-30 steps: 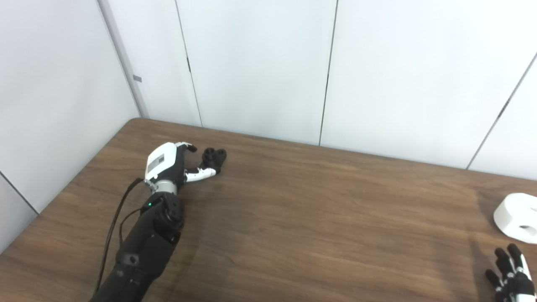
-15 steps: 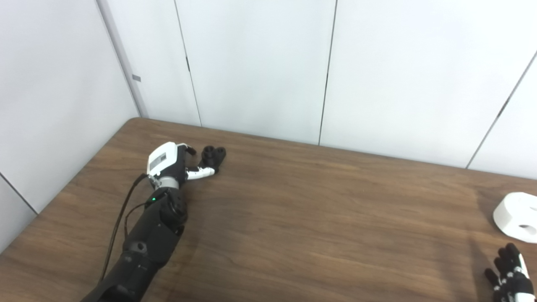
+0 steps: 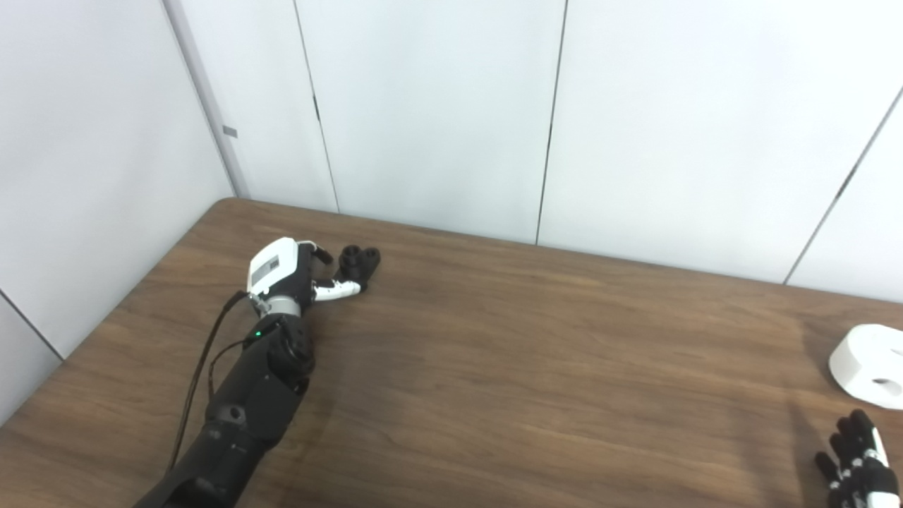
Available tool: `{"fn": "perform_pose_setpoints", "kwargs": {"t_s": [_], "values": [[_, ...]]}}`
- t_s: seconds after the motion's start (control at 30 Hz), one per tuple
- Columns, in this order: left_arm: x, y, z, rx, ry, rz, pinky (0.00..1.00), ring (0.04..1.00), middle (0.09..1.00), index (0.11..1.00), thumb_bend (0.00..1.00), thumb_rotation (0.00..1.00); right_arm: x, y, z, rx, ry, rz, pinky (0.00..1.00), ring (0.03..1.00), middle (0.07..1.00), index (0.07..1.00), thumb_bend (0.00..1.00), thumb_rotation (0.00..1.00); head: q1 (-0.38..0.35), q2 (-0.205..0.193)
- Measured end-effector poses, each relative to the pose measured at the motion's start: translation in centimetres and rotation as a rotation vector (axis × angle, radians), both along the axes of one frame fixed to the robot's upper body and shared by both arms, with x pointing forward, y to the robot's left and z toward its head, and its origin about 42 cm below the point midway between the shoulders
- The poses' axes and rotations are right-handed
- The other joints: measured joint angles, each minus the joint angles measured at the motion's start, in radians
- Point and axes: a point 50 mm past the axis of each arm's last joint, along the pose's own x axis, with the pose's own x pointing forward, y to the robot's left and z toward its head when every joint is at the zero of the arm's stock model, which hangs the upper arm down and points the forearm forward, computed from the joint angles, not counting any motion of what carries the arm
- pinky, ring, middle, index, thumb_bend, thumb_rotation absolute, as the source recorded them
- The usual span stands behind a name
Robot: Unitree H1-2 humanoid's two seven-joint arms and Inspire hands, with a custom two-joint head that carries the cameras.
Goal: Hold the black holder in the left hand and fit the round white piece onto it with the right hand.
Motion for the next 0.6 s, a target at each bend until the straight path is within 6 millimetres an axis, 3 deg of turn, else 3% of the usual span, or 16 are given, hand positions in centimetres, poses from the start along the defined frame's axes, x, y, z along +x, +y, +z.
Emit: {"fn": "perform_pose_setpoints", "kwargs": {"t_s": [0.3,0.6], "values": [[0.00,0.10,0.01,-0.073,-0.031,-0.021,1.00,0.941,0.857,0.572,0.87,0.23,0.00,0.02,0.00,-0.013,0.003,-0.001,1.00,1.000,0.994,1.000,0.56,1.00,-0.008,0.003],[-0.03,0.07,-0.10,-0.086,-0.039,-0.033,1.00,0.941,0.865,0.546,0.87,0.20,-0.01,0.08,0.20,-0.015,0.008,-0.001,1.00,1.000,0.990,1.000,0.57,1.00,-0.014,0.003]]}}
